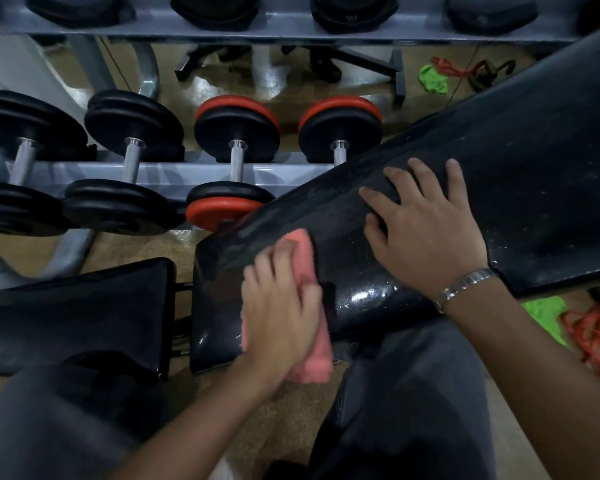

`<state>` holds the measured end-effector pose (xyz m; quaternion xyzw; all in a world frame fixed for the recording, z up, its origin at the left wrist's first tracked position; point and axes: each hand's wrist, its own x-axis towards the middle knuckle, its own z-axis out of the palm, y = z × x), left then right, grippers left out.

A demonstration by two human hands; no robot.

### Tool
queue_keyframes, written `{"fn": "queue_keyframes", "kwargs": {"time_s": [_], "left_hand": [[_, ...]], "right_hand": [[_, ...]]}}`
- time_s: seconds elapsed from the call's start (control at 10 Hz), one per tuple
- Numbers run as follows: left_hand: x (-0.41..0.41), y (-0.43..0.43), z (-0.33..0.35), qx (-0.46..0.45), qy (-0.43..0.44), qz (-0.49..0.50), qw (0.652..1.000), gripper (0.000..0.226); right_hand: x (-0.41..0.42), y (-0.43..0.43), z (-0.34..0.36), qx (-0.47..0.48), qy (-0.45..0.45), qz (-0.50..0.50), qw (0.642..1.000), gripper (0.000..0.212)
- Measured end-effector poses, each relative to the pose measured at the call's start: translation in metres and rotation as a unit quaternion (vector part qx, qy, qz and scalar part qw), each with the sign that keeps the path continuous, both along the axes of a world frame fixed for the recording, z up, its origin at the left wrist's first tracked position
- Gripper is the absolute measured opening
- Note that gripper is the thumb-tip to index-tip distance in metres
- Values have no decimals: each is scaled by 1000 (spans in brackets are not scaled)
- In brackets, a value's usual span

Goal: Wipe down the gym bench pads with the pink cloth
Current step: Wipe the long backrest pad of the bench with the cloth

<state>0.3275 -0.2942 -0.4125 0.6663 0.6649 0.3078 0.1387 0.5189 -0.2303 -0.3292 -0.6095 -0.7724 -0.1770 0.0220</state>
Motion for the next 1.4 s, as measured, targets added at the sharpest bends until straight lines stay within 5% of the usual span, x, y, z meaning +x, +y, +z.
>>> {"fn": "queue_keyframes", "kwargs": {"time_s": [0.2, 0.3, 0.4, 0.6, 0.7, 0.8, 1.0, 1.1, 1.2, 1.3, 1.4], "left_hand": [[-40, -8, -30, 135, 134, -301, 934, 58], [-30, 15, -13, 17, 30, -106, 994, 58], [8, 13, 11, -8, -1, -15, 1000, 62], [-19, -5, -23, 174, 123, -329, 920, 60], [-26, 13, -13, 59, 48, -154, 985, 57], [6, 8, 7, -8, 0, 0, 1000, 61], [-18, -12, -22, 152, 112, -303, 934, 60], [-23, 13, -11, 38, 16, -131, 991, 57], [9, 17, 9, -17, -38, 18, 999, 59], [23, -6, 1, 76, 6, -155, 985, 61], [-7, -5, -20, 185, 99, -345, 915, 58]], "right_hand": [[0, -1, 0, 0, -1, 4, 1000, 51], [0, 0, -1, 1, -2, 3, 1000, 51], [-1, -1, -1, 2, 1, 0, 1000, 50], [0, -1, -1, 4, 8, 5, 1000, 51], [-2, 0, -1, 5, 18, 3, 1000, 51], [-2, -1, -1, 0, 17, -2, 1000, 51], [-1, -1, -1, 0, 22, 5, 1000, 50], [-1, 0, -1, -2, 27, 4, 1000, 50], [-1, -2, -1, -3, 37, 3, 999, 49], [-1, -2, -1, -5, 45, 5, 999, 49], [0, -2, 0, -1, 63, 14, 998, 49]]}}
